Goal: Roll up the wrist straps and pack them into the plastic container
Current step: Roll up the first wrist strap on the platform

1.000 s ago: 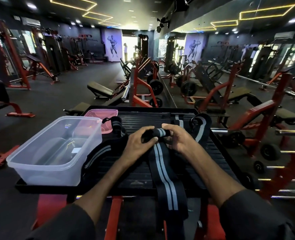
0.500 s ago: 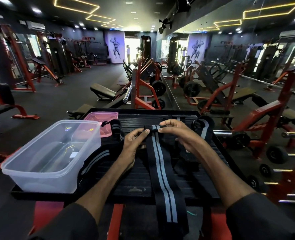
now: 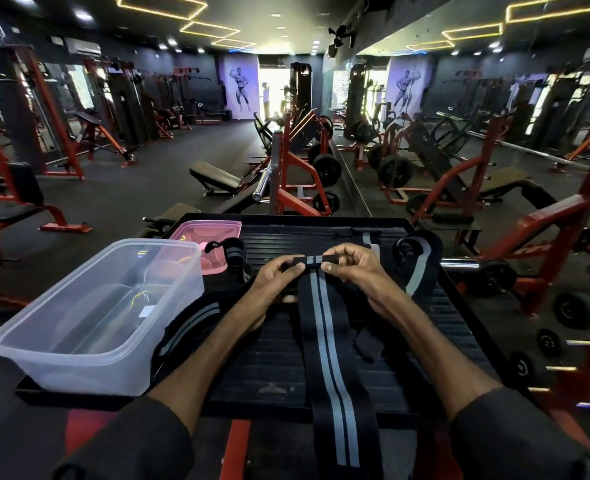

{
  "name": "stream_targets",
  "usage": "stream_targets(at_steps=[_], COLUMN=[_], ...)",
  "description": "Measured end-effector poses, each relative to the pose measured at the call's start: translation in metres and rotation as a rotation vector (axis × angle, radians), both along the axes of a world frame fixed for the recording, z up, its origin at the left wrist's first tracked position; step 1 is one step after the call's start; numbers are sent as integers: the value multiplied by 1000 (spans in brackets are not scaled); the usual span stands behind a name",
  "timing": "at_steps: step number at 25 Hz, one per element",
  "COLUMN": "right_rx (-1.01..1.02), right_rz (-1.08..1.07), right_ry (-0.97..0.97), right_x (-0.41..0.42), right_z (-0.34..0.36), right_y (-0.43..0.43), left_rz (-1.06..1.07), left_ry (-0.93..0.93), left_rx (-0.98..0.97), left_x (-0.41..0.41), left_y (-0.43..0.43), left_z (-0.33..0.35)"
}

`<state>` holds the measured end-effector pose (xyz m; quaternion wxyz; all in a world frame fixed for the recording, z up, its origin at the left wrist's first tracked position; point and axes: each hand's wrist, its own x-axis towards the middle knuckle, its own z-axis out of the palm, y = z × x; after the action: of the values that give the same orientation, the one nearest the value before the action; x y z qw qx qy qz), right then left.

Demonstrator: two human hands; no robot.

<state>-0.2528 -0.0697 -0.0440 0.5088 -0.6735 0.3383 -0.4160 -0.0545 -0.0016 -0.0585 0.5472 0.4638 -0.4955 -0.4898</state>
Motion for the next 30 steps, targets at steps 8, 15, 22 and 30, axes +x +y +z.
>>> stream_targets(at_steps=[8,15,22,30], right_rx=[92,255,-108,-260], right_rz=[78,55,173,94], right_ry=[149,174,358,265], right_x=[-4,4,-6,-8], right_z=[-1,4,-5,-25], right_y=[-10,-17,-14,-8], left_rz=[53,91,22,-194], left_ry=[-134,-186,-224,-179], left_rx=[-79,-128,-155,147], left_x=[0,3,4,7], left_y=[-10,-18,-16,0], left_z=[-10,-15,-14,-14])
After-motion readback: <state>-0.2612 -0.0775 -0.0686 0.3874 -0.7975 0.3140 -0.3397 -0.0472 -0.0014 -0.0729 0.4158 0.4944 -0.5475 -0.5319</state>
